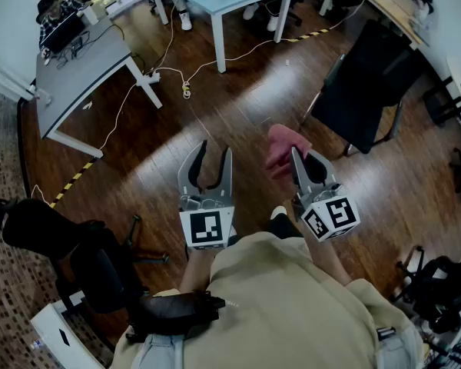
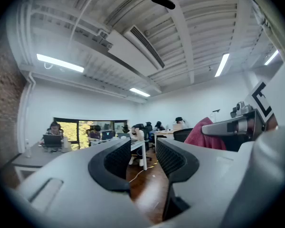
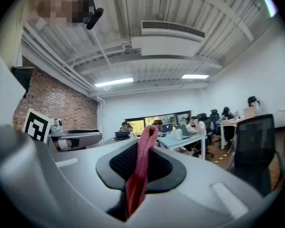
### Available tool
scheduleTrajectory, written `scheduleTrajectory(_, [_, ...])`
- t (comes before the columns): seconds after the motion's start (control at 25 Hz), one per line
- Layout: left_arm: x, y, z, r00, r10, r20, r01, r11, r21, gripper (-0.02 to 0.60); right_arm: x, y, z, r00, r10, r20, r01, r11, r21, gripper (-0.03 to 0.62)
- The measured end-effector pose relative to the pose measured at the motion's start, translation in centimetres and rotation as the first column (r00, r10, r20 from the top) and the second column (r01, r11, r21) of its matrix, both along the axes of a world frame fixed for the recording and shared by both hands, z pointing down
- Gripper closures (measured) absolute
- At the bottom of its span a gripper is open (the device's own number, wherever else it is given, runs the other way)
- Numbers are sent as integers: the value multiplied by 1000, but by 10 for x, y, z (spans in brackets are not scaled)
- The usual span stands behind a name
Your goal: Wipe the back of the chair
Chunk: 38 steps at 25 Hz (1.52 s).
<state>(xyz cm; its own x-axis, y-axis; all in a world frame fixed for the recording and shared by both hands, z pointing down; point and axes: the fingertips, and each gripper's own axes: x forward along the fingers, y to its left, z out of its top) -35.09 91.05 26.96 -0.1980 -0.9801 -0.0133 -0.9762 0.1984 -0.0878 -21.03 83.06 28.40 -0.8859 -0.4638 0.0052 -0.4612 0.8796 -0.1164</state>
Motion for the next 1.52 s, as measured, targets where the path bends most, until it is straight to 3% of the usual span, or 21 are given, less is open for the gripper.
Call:
scheduleTrajectory(0.2, [83, -104, 4, 986, 152, -62, -154, 988, -24, 433, 86, -96, -7, 990, 140, 30, -140, 990, -19, 571])
scheduleTrajectory(0.44, [194, -216, -2, 939, 339, -54, -339, 941, -5, 433, 207, -185, -22, 939, 329, 97, -330, 944, -2, 571])
scheduleTrajectory(0.76, [285, -302, 16, 886, 459, -65, -464, 881, -89, 433, 295, -251, 14, 895, 439, 79, -427, 894, -133, 571])
scheduleTrajectory(1.12, [269, -442, 23, 854, 513, -84, -517, 855, -36, 434, 291, -379, 29, 862, 505, 42, -497, 859, -120, 571])
scheduleTrajectory(1.4, [225, -566, 9, 842, 531, -96, -534, 846, 0, 434, 252, -487, -6, 857, 514, 44, -512, 857, -49, 571])
scheduleTrajectory(1.52, [233, -606, 12, 830, 547, -108, -552, 834, -15, 434, 257, -520, 8, 851, 524, 36, -519, 850, -96, 571])
